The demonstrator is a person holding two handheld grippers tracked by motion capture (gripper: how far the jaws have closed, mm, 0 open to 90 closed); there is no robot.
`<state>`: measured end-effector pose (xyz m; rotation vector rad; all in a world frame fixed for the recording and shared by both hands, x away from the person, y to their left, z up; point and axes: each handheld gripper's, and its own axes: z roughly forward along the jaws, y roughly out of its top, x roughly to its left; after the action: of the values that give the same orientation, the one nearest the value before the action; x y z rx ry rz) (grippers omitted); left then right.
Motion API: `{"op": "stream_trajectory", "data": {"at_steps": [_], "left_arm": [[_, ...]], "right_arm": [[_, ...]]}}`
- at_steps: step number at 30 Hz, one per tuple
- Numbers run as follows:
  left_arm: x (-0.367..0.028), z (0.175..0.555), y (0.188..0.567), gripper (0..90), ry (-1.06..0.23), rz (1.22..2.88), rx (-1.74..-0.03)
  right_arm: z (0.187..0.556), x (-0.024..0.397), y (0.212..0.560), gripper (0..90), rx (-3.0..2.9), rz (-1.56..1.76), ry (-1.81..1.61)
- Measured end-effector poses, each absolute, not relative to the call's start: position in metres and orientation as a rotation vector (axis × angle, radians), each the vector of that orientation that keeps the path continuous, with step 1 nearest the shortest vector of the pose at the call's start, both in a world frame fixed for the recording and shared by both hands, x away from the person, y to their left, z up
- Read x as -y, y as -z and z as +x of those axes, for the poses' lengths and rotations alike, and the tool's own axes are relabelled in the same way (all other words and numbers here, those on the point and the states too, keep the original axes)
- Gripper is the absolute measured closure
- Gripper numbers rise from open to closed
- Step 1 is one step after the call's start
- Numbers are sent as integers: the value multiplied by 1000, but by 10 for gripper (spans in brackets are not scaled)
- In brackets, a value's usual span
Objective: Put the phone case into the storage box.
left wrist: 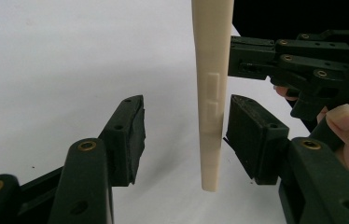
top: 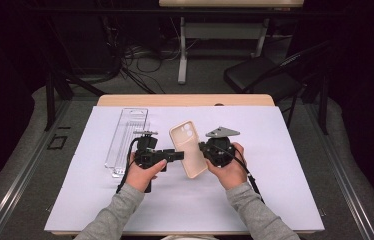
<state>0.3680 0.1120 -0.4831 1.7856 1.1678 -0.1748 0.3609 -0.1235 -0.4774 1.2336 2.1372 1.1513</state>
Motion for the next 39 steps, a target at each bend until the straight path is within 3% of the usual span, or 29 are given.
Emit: {"op": "stream_trajectory", "data": {"at_steps": [17, 31, 39], "left_arm": [[-112, 368, 485, 614, 179, 1784, -1158], [-112, 368, 488, 690, 281, 1756, -1208], [-114, 368, 487, 730, 277, 1744, -1210]], "right_arm": [[360, 120, 479, 879, -2156, 1220, -1151], [358, 117, 480, 879, -2167, 1209, -1157], [358, 116, 481, 879, -2170, 1209, -1160]]}}
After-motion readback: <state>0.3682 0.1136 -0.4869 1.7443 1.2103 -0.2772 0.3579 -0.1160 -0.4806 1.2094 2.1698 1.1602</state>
